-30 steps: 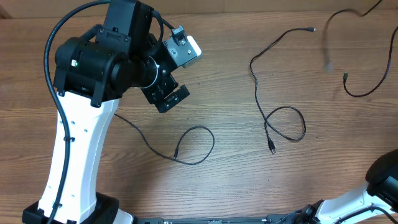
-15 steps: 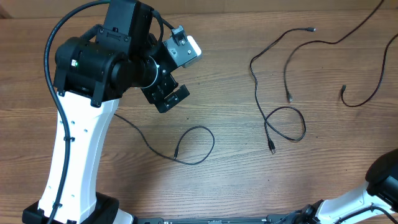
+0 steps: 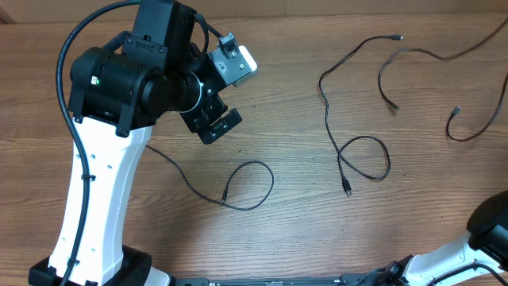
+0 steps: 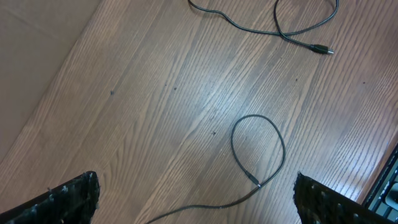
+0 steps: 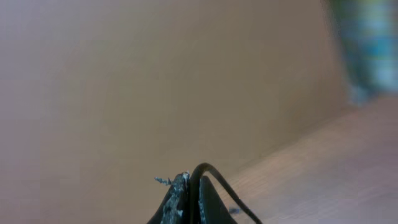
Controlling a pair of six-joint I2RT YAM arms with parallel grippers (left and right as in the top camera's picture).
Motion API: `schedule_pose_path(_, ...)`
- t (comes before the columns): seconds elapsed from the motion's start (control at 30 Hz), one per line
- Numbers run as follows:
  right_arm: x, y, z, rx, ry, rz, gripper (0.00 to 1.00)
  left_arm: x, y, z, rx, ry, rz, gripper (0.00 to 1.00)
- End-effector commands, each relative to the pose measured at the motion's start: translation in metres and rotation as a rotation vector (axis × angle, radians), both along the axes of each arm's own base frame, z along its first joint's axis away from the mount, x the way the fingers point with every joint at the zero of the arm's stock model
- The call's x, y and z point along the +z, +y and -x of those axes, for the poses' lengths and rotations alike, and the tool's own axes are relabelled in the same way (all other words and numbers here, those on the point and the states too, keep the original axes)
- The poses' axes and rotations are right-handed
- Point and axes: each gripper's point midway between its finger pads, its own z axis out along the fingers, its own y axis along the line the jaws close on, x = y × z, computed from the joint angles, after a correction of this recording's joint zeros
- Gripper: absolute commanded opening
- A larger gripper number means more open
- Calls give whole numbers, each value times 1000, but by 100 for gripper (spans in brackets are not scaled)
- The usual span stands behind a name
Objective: Untangle cables
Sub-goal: 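Lay the cable down at the right edge with the right gripper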
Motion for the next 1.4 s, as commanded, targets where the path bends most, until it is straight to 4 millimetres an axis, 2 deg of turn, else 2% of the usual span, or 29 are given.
schedule_pose_path(0.0, 2, -44, 14, -206, 58, 166, 4, 4, 0, 1, 11, -2, 17, 100)
schedule_pose_path(0.1, 0, -63, 24, -279, 81, 198, 4, 4, 0, 1, 12, -3, 18, 100)
schedule_pose_path(0.4, -2, -129, 73, -463, 108, 206, 4, 4, 0, 1, 12, -3, 18, 100)
schedule_pose_path(0.5, -12, -147, 88, -500, 130, 191, 4, 4, 0, 1, 12, -3, 18, 100)
schedule_pose_path(0.57, -20, -153, 91, -508, 148, 178, 4, 4, 0, 1, 12, -3, 18, 100)
schedule_pose_path(0.6, -26, -155, 92, -511, 160, 168, 16, 4, 0, 1, 12, -3, 18, 100)
schedule_pose_path(0.63, -33, -156, 92, -508, 174, 158, 41, 4, 0, 1, 11, -2, 17, 100)
schedule_pose_path(0.67, -37, -156, 91, -507, 184, 150, 77, 4, 0, 1, 12, -2, 17, 100)
schedule_pose_path(0.7, -42, -157, 91, -506, 194, 143, 100, 4, 0, 1, 11, -2, 17, 100)
schedule_pose_path(0.73, -45, -157, 90, -504, 200, 138, 100, 4, 0, 1, 12, -2, 17, 100)
schedule_pose_path(0.9, -51, -149, 87, -457, 208, 110, 100, 4, 0, 1, 12, -2, 17, 100)
schedule_pose_path(1.07, -52, -127, 75, -323, 177, 64, 100, 4, 0, 1, 11, -3, 17, 100)
schedule_pose_path(1.23, -48, -86, 55, -122, 134, 38, 100, 4, 0, 1, 12, -2, 17, 100)
schedule_pose_path(1.37, -61, -42, 34, 20, 180, 71, 100, 4, 0, 1, 12, -2, 17, 100)
